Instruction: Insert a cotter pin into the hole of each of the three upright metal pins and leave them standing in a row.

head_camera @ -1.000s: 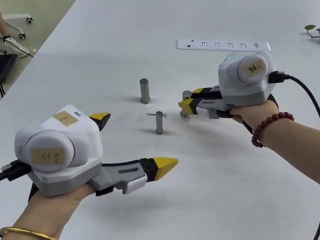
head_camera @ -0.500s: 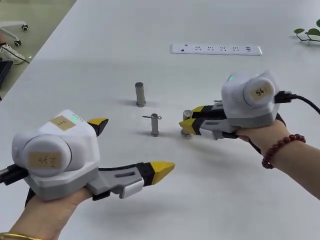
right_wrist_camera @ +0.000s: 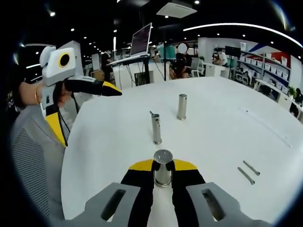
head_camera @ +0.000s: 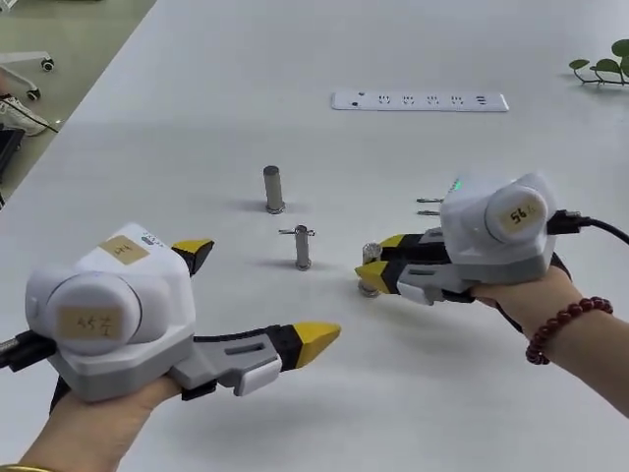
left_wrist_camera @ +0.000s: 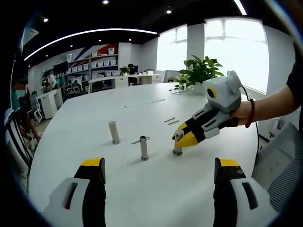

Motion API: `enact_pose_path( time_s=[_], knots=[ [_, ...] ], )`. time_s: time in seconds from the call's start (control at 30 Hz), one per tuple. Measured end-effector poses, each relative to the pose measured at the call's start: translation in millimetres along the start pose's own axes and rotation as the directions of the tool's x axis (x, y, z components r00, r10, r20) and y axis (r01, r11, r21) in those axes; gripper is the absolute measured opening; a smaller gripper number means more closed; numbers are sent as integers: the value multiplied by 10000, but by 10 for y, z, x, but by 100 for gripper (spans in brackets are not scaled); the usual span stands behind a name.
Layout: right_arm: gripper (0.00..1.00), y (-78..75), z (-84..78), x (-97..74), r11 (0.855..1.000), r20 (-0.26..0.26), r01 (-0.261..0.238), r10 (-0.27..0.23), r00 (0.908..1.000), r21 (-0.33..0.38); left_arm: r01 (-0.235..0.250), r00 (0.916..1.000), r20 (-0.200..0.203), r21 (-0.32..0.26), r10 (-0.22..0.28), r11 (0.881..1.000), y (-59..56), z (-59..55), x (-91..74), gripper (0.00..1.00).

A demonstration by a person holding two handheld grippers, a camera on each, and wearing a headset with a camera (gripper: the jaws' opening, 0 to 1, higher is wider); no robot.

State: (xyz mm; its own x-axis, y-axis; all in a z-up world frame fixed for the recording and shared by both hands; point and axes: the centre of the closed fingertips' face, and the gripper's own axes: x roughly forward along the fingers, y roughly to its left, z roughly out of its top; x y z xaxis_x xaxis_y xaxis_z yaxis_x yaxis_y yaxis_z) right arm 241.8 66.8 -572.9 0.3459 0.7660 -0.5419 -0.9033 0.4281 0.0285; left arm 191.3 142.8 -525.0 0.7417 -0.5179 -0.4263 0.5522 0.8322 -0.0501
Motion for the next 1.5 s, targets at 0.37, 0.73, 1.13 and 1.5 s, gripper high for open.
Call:
enact_pose_path(
  time_s=[0.37,0.73,1.13,1.5],
  knots=[
    [9,27,-17,-35,9999,-49,-121,120,9999,-104,-73,10000,-17,-56,73,10000,9,-16,-9,96],
    [18,44,17,-79,9993,-56,-331,330,9994,-156,9,9998,-193,-69,-10,10000,-1,-54,-6,96],
    [24,24,-37,-271,9969,-319,-773,769,9965,-116,-244,9997,-36,-24,243,9997,45,-33,-12,97],
    [24,-95,9,-443,9962,-686,-866,857,9940,-96,-322,9995,65,-42,322,9995,53,-12,-15,95]
  ],
)
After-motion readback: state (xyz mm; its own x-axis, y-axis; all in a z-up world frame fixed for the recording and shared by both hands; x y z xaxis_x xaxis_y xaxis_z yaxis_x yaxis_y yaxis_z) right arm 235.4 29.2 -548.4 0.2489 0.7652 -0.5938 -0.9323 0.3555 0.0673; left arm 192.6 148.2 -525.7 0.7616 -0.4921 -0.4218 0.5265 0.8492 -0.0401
